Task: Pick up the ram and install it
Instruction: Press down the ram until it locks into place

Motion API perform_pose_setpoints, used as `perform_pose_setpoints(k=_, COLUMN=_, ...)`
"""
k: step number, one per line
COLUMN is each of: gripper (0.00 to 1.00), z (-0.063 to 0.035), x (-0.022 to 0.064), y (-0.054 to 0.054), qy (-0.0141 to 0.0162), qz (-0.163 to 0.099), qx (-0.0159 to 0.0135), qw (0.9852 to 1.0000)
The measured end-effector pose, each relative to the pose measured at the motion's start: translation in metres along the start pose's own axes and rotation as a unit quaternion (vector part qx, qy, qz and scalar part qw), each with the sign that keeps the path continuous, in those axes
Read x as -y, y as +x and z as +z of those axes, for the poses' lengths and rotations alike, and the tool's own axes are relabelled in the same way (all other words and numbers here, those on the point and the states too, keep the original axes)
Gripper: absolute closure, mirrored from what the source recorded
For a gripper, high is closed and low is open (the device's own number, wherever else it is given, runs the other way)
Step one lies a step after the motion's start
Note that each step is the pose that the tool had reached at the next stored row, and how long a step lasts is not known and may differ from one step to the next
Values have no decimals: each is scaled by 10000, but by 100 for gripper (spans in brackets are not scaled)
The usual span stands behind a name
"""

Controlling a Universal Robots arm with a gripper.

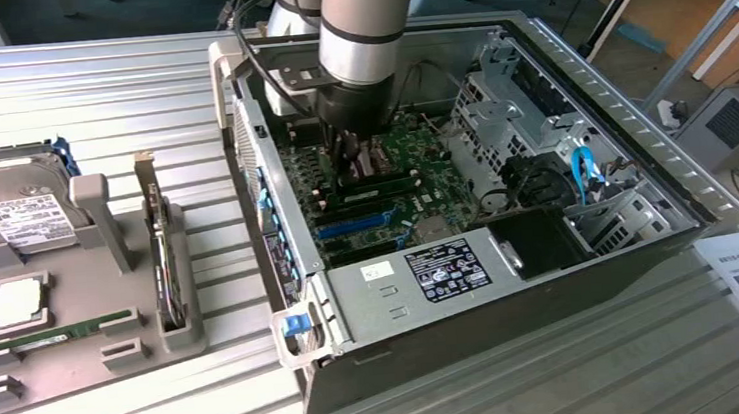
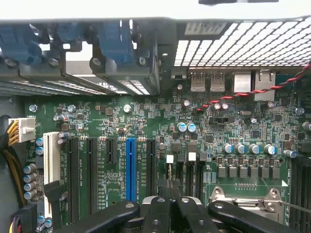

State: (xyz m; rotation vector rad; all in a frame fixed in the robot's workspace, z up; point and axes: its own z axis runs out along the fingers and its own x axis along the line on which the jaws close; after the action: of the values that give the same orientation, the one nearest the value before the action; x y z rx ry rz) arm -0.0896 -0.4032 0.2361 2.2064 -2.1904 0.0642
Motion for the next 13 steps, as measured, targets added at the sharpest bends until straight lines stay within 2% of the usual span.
perform_pose_setpoints(k=3, gripper=89, z=0, x=-25, y=-1, qy=0, qz=0, qx=0, qw=10000)
perform_pose_setpoints(k=13, gripper=89, z=34, x=-26, y=-2, qy=3, qz=0, qx=-1, qw=10000)
